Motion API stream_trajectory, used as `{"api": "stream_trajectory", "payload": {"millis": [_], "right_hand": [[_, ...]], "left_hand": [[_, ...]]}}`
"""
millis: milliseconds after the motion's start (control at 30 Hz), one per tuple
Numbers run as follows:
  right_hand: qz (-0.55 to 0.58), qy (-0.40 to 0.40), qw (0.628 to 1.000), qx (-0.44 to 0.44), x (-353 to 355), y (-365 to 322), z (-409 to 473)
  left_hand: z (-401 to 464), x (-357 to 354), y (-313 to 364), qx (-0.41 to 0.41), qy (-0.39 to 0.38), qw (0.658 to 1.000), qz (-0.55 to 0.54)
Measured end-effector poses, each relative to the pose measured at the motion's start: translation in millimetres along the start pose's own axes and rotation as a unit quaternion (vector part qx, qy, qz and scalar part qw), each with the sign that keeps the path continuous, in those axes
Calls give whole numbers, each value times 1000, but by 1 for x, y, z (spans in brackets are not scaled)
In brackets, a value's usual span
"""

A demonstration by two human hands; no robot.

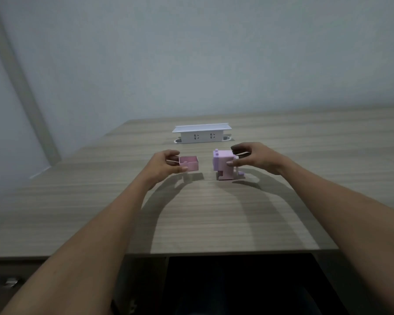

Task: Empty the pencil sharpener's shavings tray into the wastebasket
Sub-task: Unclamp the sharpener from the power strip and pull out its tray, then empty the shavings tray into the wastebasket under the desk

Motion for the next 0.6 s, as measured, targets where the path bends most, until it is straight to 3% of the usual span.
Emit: {"api": "stream_trajectory", "payload": {"millis": [333, 600], "right_hand": [[-13, 31, 998, 57, 30, -71, -2], [-9, 58, 995, 76, 59, -91, -22]], "left_hand": [[10, -6, 86, -67, 3, 997, -24], [19, -50, 146, -115, -47, 992, -30]]}}
Point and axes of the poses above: each hand's wrist, its own z-axis towards the middle knuckle, its own x-axis out of the back of the hand, y = z × x, the point moved 4 cm from there along z, towards the middle knuckle, and after that the axes turned 4 degrees about -z, right-handed, at the moved point
